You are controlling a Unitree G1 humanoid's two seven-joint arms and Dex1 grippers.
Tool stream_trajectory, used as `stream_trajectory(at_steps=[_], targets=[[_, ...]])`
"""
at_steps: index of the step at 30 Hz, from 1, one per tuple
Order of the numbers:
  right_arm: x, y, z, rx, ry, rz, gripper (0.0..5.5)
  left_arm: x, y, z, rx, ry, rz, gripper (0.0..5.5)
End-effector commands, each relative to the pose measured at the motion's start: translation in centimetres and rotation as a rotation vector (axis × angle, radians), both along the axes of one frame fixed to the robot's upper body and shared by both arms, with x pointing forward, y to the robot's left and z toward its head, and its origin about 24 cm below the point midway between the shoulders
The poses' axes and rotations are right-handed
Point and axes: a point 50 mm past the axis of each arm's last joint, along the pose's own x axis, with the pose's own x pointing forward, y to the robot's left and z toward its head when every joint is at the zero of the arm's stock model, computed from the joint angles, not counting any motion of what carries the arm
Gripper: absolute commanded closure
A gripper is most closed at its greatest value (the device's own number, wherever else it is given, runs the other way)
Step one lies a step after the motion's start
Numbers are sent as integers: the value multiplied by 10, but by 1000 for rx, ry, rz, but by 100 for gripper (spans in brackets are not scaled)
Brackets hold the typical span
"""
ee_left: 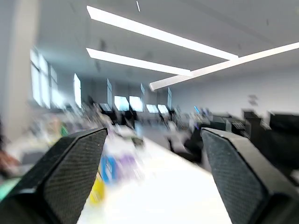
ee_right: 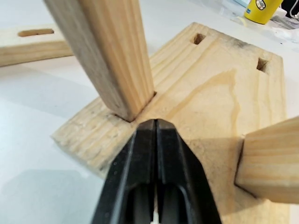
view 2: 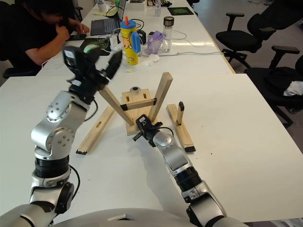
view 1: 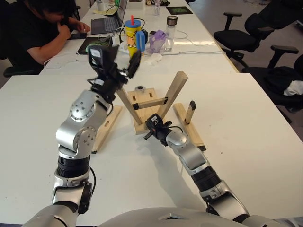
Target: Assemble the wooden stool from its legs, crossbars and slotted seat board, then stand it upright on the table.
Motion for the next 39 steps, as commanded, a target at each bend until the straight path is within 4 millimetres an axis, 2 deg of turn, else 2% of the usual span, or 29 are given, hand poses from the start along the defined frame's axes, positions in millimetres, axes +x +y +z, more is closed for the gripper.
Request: stream_trajectory(at_steps=[1, 4, 6, 8, 11, 13, 15, 16, 18, 23, 25, 26, 27, 29, 34, 36, 39], targets=[[-12, -7, -44, -96, 190, -27, 550, -14, 25, -4, 34, -57, 169, 177], [-8, 8, -28, -29, 159, -8, 550, -18, 43, -45, 97, 127, 276, 177], [-4, 20, -10, 50, 118, -7, 550, -22, 46, -75, 144, 286, 275, 177], [-1, 31, -2, 84, 98, -3, 550, -26, 46, -100, 157, 438, 256, 177], [5, 41, 5, 131, 74, -28, 550, -29, 35, -129, 157, 617, 196, 177], [10, 45, 11, 180, 53, -51, 550, -30, 31, -136, 133, 670, 186, 177], [13, 39, 17, 205, 12, -82, 550, -32, 28, -137, 113, 685, 183, 177], [11, 35, 22, 232, -15, -77, 550, -32, 26, -137, 103, 685, 173, 195], [1, 21, 32, 295, -26, -83, 550, -34, 22, -135, 82, 671, 164, 223], [-57, -13, 52, 412, 94, 103, 550, -38, 11, -125, 56, 621, 164, 293], [-71, -35, 54, 401, 128, 129, 550, -37, 12, -119, 30, 591, 207, 328], [-69, -48, 55, 400, 115, 72, 550, -37, 12, -117, 15, 576, 228, 344], [-62, -63, 61, 369, 29, -6, 550, -36, 13, -115, 1, 560, 255, 355], [-55, -81, 75, 347, -124, -110, 550, -37, 15, -114, -21, 547, 291, 389], [-46, -101, 131, 342, -558, -342, 550, -38, 24, -108, -35, 501, 376, 462], [-35, -111, 140, 341, -609, -483, 550, -35, 26, -104, -29, 478, 397, 490], [-15, -109, 132, 357, -516, -568, 550, -31, 23, -105, -15, 482, 377, 533]])
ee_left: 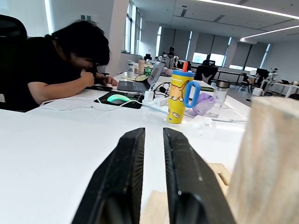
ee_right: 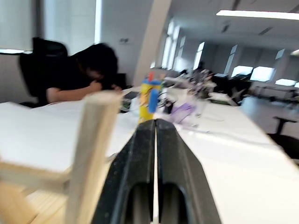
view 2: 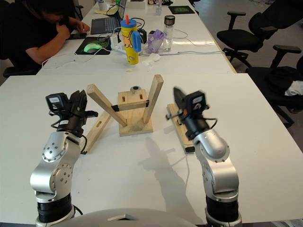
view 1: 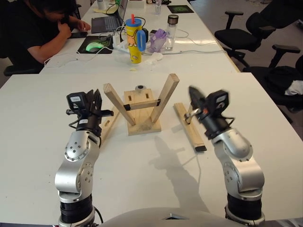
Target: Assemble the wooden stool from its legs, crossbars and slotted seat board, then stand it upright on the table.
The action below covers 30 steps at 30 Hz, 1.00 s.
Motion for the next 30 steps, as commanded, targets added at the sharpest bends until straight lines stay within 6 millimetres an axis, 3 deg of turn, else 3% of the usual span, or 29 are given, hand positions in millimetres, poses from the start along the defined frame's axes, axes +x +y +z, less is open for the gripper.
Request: stream_trajectory(at_steps=[1, 4, 6, 7, 8, 10, 13, 17, 20, 23, 25, 27, 30], targets=[[25, 4, -12, 88, 133, -64, 550, 8, -7, 3, 12, -7, -47, 549], [42, 33, -21, 124, 264, 20, 550, 17, -21, 4, 25, 4, -135, 549], [35, 84, -25, 67, 331, 355, 550, 21, -45, 1, 96, 41, -302, 549], [23, 105, -21, 59, 315, 542, 550, 22, -50, -1, 104, 59, -326, 549], [16, 110, -23, 54, 332, 591, 550, 25, -48, -3, 99, 81, -309, 549], [6, 103, -34, 37, 375, 613, 550, 29, -31, -8, 121, 128, -219, 549], [3, 78, -53, -14, 451, 512, 550, 33, 2, -11, 171, 166, -97, 549], [9, 53, -65, -139, 488, 405, 550, 36, 31, -10, 222, 201, -80, 549], [25, 45, -60, -147, 454, 316, 550, 44, 61, 4, 296, 173, -44, 549], [39, 47, -53, -125, 394, 289, 550, 57, 95, 31, 378, 109, -24, 549], [49, 54, -48, -119, 333, 327, 550, 64, 103, 45, 415, 110, -201, 549], [54, 57, -47, -89, 293, 357, 550, 62, 96, 40, 487, 172, -502, 549], [56, 60, -53, -26, 282, 381, 550, 38, 87, 7, 539, 408, -885, 549]])
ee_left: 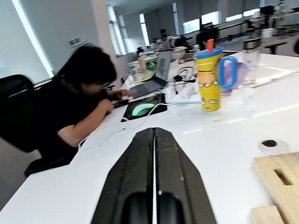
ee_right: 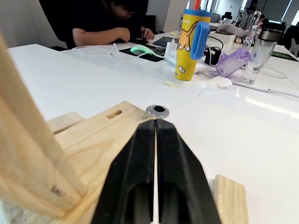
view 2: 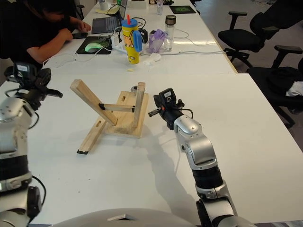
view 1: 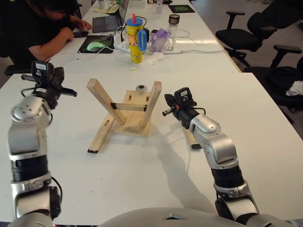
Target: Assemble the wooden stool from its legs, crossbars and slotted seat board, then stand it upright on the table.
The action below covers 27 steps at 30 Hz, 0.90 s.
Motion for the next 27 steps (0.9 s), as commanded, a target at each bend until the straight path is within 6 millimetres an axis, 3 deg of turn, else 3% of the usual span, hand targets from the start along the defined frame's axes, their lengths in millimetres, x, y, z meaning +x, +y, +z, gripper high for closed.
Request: stream_trajectory(at_steps=[1, 5, 12, 20, 27], targets=[[8, 6, -3, 104, -34, 48, 550, -33, -16, -46, 118, 476, -550, 549], [0, 25, 2, 122, -101, 184, 550, -60, -29, -71, 99, 733, -720, 549], [-13, 54, 5, 98, -171, 362, 550, -80, -42, -105, 180, 872, -782, 549], [-40, 90, 10, 94, -185, 667, 550, -56, -35, -119, 356, 820, -690, 549], [-41, 116, 0, 59, -121, 674, 550, -36, -35, -109, 411, 741, -665, 549]])
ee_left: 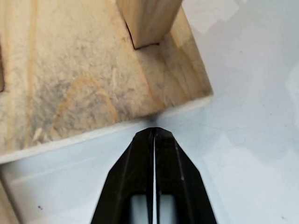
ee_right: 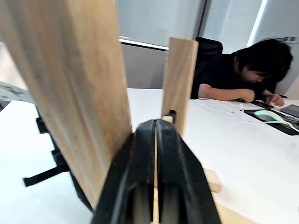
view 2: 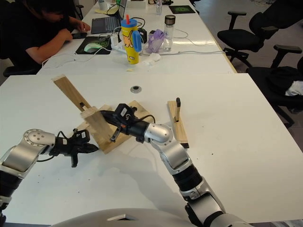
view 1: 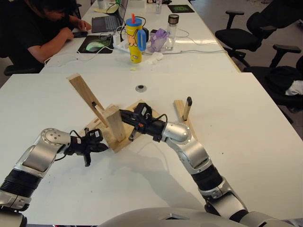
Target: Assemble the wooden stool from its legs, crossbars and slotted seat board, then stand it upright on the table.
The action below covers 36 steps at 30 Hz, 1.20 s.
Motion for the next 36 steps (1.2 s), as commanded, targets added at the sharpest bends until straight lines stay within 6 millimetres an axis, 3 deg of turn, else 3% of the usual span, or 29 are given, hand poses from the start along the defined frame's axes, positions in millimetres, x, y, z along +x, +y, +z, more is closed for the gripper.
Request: stream_trajectory(at_steps=[1, 4, 8, 11, 14, 17, 22, 30, 36], targets=[[5, 12, -6, -47, 21, -48, 550, 22, -10, 14, -19, -126, -6, 549], [12, -6, -16, -102, 50, -162, 550, 33, -8, 17, 18, -247, 34, 549], [24, -61, -39, -327, 80, -385, 550, 35, 8, 39, 68, -333, 64, 549], [23, -95, -54, -519, 88, -461, 550, 24, 16, 62, 33, -291, 60, 549], [17, -110, -69, -661, 126, -444, 550, -5, 12, 67, -38, -103, -1, 549], [9, -113, -81, -781, 170, -386, 550, -30, 1, 61, -100, 50, -57, 549], [-14, -115, -94, -929, 324, -222, 550, -45, -20, 43, -117, 103, -92, 549], [-40, -105, -96, -940, 450, -44, 550, -29, -46, 1, -12, -69, -29, 549], [-43, -90, -93, -881, 456, -13, 550, 11, -60, -23, 58, -217, 13, 549]])
